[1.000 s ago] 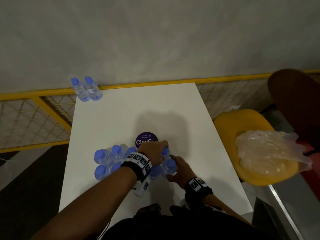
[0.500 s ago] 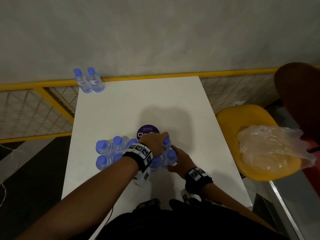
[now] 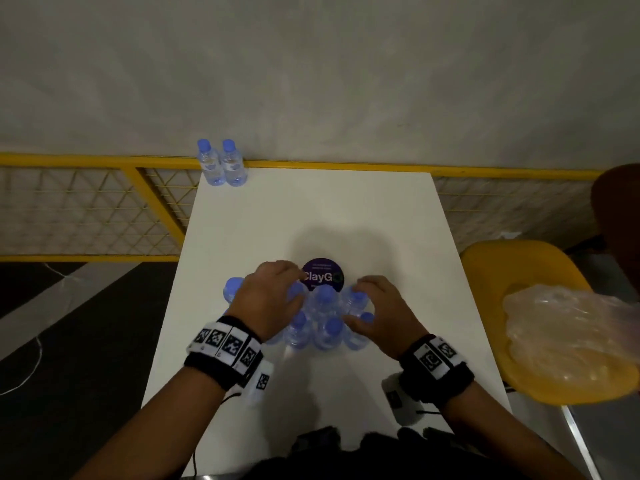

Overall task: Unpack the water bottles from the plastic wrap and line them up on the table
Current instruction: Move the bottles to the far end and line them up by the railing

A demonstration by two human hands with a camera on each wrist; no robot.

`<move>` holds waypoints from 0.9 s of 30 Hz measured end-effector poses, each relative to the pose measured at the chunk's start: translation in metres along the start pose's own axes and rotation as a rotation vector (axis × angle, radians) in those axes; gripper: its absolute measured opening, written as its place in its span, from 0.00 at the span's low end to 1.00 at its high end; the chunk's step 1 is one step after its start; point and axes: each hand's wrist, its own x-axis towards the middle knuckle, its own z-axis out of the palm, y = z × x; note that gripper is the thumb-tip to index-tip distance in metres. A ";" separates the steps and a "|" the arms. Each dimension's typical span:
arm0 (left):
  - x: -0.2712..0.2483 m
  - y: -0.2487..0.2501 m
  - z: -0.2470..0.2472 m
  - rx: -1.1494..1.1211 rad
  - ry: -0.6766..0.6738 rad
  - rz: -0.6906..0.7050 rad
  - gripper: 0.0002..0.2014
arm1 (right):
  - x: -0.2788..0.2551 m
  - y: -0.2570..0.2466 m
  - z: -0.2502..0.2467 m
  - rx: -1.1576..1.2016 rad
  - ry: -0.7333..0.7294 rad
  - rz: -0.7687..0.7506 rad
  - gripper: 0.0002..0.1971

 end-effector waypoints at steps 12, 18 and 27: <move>-0.077 -0.071 -0.035 0.094 -0.162 -0.418 0.20 | 0.138 -0.157 0.085 -0.403 -0.484 -0.294 0.13; -0.076 -0.075 -0.029 0.075 -0.201 -0.435 0.21 | 0.164 -0.171 0.134 -0.646 -0.621 -0.317 0.04; -0.071 -0.092 -0.021 0.077 -0.151 -0.390 0.12 | 0.178 -0.152 0.138 -0.619 -0.645 -0.341 0.07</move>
